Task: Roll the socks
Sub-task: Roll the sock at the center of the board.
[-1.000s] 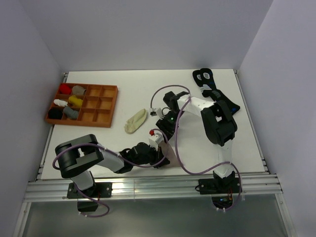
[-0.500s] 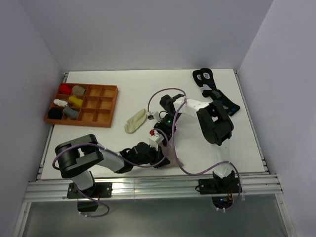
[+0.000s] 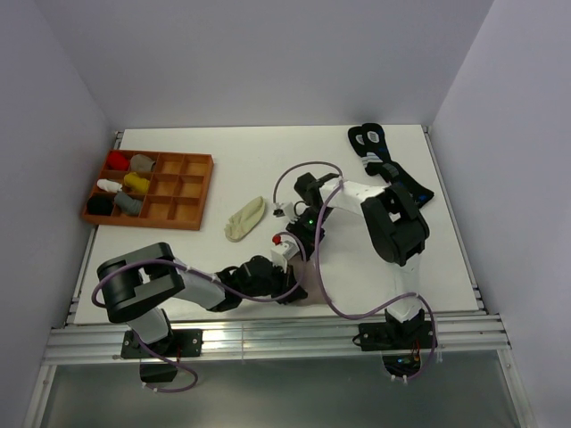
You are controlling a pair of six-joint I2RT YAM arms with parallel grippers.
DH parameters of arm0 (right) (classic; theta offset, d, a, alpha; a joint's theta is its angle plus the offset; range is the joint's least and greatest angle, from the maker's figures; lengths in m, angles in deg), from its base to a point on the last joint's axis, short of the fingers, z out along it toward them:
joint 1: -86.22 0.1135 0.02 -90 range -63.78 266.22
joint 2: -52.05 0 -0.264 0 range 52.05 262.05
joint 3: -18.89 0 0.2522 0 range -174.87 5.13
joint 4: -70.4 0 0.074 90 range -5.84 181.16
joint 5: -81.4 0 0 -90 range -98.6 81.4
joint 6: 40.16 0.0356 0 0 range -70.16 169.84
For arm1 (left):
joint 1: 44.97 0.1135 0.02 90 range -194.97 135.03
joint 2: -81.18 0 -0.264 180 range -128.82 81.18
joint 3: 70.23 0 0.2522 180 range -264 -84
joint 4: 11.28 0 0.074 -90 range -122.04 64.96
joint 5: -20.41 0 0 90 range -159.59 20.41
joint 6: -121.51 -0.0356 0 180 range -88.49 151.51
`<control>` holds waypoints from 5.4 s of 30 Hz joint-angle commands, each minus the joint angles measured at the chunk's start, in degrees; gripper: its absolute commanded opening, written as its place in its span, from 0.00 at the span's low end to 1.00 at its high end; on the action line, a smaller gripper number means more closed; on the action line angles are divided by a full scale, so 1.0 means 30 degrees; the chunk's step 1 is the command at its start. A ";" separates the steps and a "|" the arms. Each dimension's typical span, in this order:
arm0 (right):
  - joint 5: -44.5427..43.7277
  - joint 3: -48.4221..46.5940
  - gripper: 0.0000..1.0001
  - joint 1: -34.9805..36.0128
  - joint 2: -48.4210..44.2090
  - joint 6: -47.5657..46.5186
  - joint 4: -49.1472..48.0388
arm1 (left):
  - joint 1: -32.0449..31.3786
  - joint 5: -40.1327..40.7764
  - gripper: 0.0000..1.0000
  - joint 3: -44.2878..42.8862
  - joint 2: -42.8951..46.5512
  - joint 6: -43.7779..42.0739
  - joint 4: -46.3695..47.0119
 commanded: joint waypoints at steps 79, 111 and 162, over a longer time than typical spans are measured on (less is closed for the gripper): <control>-0.3583 1.5776 0.57 0.5716 -2.0750 -0.8548 -0.6582 | 0.5367 -0.9231 0.00 -0.4640 -0.7810 0.2606 -1.1946; -0.4845 1.5192 0.10 0.7039 -1.4510 -0.7259 -0.7845 | 0.5571 -0.5486 0.25 -0.5519 -0.3656 0.1844 -1.2767; 0.1630 -0.1595 0.12 0.0506 0.3480 -0.9601 0.8444 | 0.0914 0.4011 0.47 -0.1150 0.6459 -0.2753 -0.6380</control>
